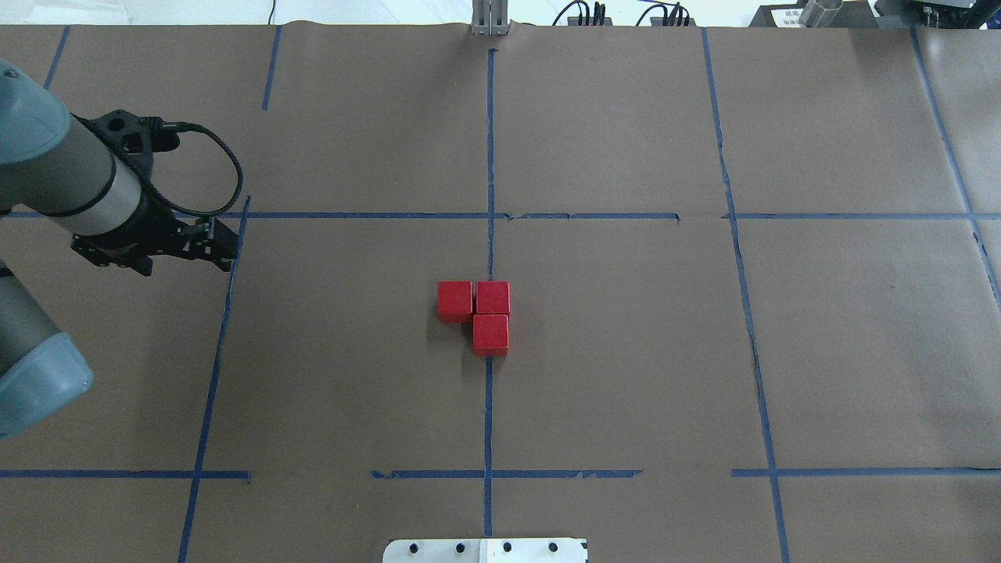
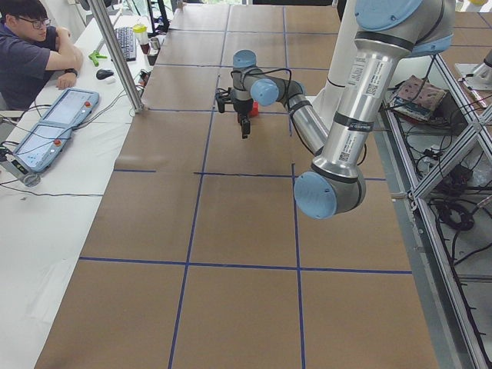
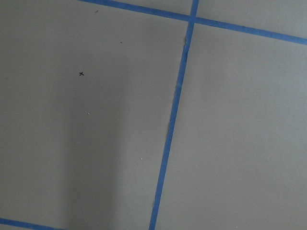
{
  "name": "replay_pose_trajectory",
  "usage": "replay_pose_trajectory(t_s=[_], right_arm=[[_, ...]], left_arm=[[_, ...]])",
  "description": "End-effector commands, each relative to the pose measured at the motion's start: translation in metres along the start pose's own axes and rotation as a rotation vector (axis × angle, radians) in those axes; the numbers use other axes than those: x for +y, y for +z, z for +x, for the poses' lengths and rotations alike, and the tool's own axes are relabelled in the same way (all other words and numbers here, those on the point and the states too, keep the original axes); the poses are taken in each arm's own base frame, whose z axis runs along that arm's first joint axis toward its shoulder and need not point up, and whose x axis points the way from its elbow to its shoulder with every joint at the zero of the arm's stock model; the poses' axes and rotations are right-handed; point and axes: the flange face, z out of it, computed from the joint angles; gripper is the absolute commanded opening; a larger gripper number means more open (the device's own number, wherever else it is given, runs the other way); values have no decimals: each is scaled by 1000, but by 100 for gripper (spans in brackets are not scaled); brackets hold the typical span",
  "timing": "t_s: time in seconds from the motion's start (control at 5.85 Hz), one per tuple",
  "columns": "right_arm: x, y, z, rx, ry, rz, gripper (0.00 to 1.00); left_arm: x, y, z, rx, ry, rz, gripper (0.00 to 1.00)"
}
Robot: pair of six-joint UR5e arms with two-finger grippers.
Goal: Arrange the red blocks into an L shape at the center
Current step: 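Open the left gripper and withdraw the left arm from the table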
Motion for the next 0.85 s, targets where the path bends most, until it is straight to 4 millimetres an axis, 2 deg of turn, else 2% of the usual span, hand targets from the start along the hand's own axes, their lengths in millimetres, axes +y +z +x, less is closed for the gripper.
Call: replay_pose_trajectory(t_s=[0.0, 0.17, 0.51, 0.68], right_arm=[[-1, 0, 0, 0, 6, 1, 100], [-1, 1, 1, 0, 7, 0, 100], [-1, 1, 1, 0, 7, 0, 100], [-1, 1, 1, 0, 9, 0, 100]], left_arm=[[-11, -10, -141, -23, 272, -48, 100], [-11, -13, -217, -52, 312, -58, 100], [-9, -8, -394, 10, 265, -91, 100], [7, -2, -458, 65, 195, -89, 100]])
